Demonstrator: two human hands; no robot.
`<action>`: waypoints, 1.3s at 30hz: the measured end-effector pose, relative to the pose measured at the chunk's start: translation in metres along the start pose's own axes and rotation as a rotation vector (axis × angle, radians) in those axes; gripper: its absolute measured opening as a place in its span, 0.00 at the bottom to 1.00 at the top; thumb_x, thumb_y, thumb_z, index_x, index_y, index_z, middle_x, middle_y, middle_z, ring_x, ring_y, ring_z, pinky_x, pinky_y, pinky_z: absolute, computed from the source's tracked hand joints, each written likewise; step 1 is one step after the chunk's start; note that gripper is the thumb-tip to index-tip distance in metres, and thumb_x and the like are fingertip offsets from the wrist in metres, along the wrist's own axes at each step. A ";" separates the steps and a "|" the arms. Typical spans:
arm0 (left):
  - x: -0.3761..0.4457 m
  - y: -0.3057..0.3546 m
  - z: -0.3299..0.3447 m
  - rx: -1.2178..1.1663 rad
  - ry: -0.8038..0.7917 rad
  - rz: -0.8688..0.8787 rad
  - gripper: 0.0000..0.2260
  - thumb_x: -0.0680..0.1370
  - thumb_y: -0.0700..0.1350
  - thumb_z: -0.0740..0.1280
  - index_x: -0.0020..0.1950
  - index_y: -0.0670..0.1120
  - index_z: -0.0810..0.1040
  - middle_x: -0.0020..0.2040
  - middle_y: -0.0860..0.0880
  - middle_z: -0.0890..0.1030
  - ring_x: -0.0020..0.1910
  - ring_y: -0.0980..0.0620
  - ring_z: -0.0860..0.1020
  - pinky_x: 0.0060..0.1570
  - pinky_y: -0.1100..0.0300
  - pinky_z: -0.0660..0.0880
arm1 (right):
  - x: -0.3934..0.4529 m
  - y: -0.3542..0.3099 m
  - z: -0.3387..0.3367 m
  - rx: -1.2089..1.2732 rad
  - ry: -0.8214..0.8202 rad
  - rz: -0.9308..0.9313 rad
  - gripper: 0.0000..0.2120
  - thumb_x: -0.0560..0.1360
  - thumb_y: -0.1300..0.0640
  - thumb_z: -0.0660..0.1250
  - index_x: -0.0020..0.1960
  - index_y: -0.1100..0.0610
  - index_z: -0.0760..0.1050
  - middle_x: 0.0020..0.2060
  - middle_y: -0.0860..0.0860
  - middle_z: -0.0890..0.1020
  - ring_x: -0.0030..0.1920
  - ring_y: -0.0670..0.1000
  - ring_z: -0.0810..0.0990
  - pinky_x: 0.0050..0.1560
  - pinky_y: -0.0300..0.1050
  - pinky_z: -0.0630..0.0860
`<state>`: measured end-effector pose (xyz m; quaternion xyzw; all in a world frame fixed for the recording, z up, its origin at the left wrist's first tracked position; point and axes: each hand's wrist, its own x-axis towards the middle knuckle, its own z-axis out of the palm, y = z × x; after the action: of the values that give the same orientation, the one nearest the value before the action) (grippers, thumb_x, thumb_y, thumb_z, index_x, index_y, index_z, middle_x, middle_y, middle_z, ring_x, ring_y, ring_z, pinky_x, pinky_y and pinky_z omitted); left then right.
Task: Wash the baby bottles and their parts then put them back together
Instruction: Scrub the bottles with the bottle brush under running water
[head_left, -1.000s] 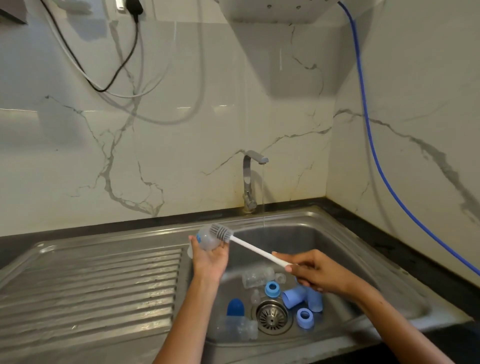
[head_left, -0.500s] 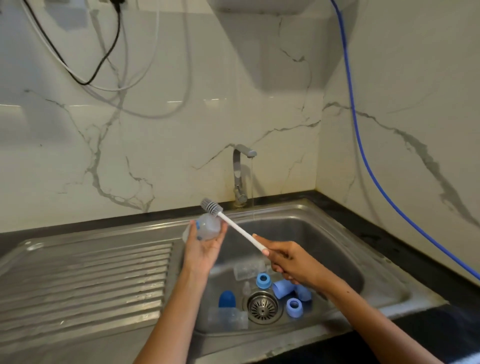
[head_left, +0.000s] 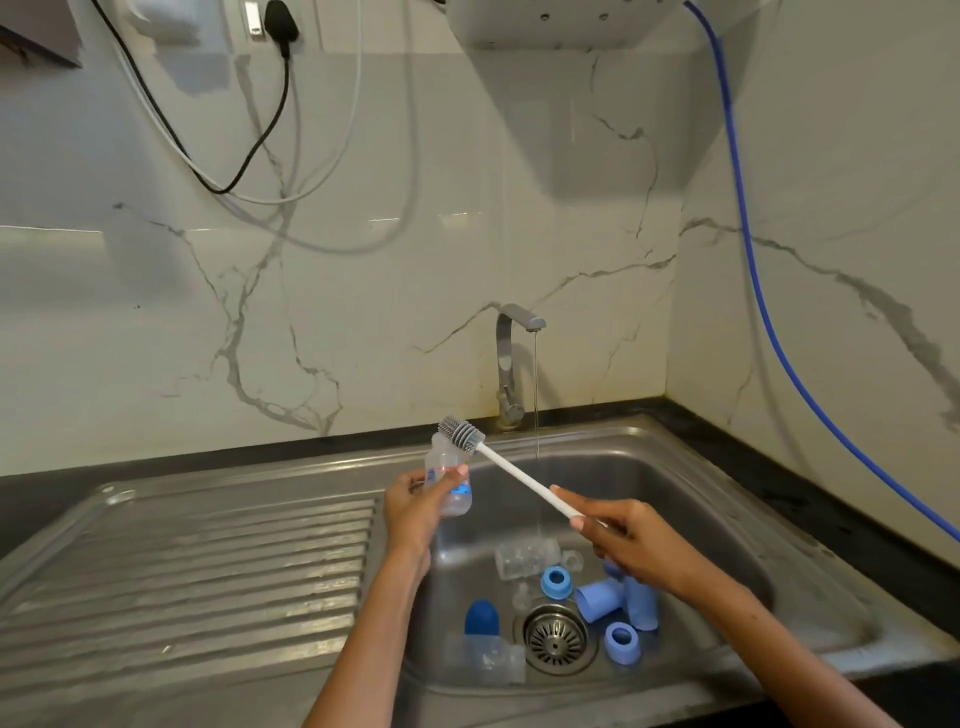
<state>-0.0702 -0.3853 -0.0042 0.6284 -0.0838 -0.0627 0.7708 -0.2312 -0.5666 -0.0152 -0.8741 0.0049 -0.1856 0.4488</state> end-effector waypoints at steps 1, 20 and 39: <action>0.000 -0.001 0.000 0.042 0.007 0.039 0.15 0.68 0.44 0.77 0.50 0.43 0.77 0.46 0.45 0.81 0.42 0.51 0.81 0.37 0.64 0.77 | 0.001 -0.001 0.002 -0.030 0.011 -0.020 0.20 0.80 0.54 0.63 0.69 0.39 0.68 0.25 0.44 0.70 0.27 0.41 0.67 0.31 0.35 0.68; -0.001 -0.004 -0.009 0.753 0.145 0.603 0.24 0.67 0.48 0.78 0.59 0.42 0.78 0.50 0.45 0.81 0.48 0.45 0.78 0.47 0.49 0.77 | 0.001 -0.008 0.008 -0.434 0.040 -0.111 0.22 0.82 0.52 0.57 0.71 0.35 0.56 0.29 0.52 0.73 0.30 0.48 0.69 0.36 0.48 0.72; 0.006 0.005 -0.015 0.183 0.112 0.402 0.17 0.64 0.48 0.80 0.48 0.48 0.79 0.43 0.53 0.82 0.40 0.56 0.80 0.32 0.69 0.75 | 0.002 0.005 0.010 -0.137 0.029 -0.032 0.19 0.80 0.53 0.61 0.67 0.36 0.68 0.26 0.49 0.70 0.27 0.42 0.67 0.29 0.35 0.67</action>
<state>-0.0607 -0.3707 -0.0016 0.6687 -0.1697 0.1349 0.7112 -0.2256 -0.5622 -0.0233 -0.9000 0.0105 -0.2047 0.3848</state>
